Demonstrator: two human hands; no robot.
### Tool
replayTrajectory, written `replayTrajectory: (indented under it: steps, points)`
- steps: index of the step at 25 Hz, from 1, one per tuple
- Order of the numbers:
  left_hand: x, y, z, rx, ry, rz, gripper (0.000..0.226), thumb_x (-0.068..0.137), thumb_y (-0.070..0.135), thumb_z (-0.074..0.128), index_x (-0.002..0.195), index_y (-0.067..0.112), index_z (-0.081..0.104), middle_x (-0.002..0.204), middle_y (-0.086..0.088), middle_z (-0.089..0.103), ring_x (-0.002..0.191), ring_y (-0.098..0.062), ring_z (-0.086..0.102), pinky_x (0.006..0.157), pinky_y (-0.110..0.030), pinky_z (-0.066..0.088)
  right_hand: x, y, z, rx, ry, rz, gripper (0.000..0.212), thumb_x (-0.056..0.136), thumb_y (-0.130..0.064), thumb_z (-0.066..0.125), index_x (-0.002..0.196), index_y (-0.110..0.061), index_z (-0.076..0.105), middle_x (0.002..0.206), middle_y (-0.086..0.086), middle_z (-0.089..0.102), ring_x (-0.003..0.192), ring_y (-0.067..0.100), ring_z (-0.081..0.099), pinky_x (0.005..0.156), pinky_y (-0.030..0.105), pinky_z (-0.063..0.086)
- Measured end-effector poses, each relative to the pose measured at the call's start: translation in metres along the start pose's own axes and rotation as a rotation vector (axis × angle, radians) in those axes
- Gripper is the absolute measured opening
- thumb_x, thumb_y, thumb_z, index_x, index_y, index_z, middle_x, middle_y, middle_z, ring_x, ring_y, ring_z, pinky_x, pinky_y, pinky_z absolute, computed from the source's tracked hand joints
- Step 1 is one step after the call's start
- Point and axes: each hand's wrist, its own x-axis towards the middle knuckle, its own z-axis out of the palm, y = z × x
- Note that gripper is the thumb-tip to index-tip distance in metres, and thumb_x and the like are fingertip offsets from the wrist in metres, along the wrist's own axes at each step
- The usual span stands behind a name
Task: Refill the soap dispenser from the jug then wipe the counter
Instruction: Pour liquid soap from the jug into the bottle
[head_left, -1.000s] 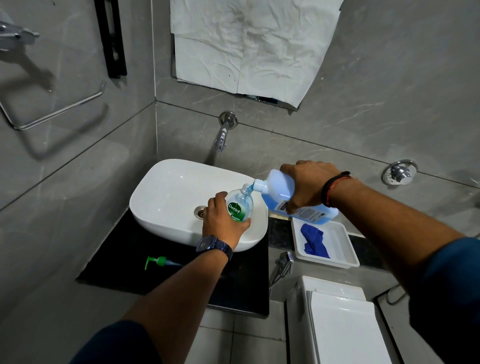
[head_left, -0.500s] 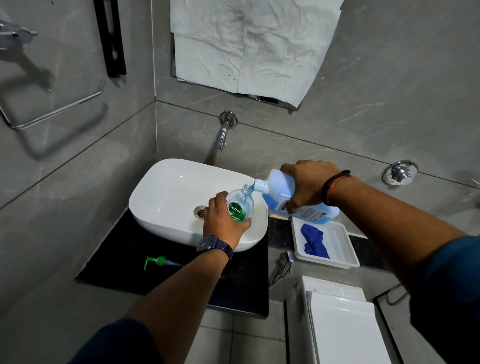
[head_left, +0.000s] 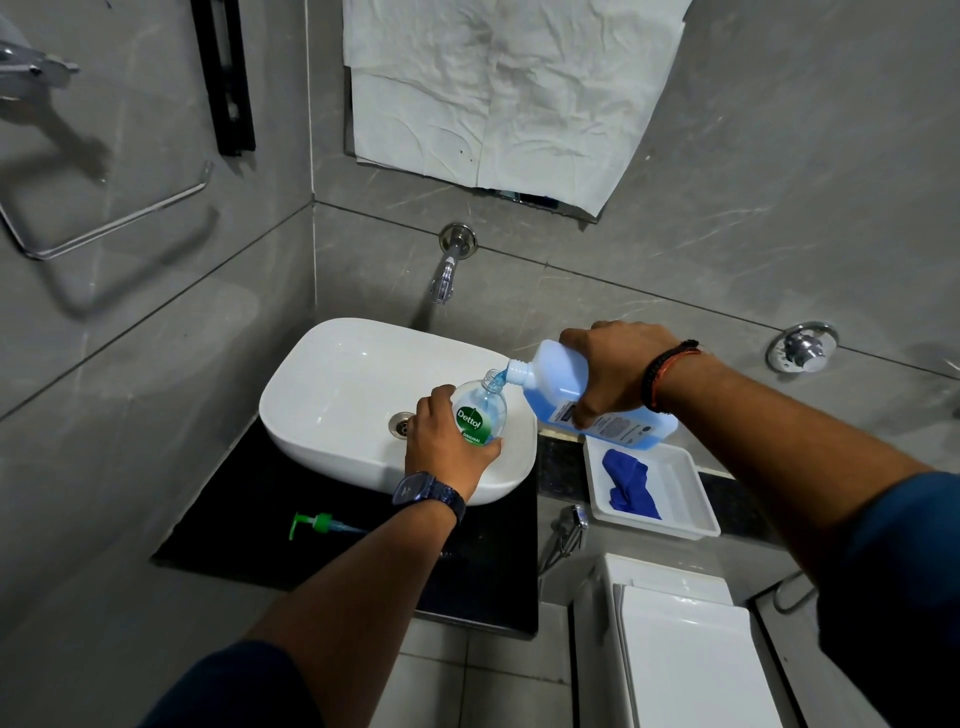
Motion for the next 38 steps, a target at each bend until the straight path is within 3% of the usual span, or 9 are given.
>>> replayTrajectory:
  steps: [38]
  points:
    - [-0.0003, 0.0036, -0.0074, -0.007, -0.001, 0.016, 0.085, 0.05, 0.038, 0.088, 0.119, 0.019, 0.042, 0.114, -0.008, 0.055, 0.101, -0.028, 0.053, 0.078, -0.037, 0.049, -0.001, -0.0019, -0.0045, -0.004, 0.002, -0.001, 0.081, 0.052, -0.058, 0.077, 0.121, -0.032, 0.044, 0.09, -0.003, 0.051, 0.081, 0.019, 0.052, 0.062, 0.03, 0.041]
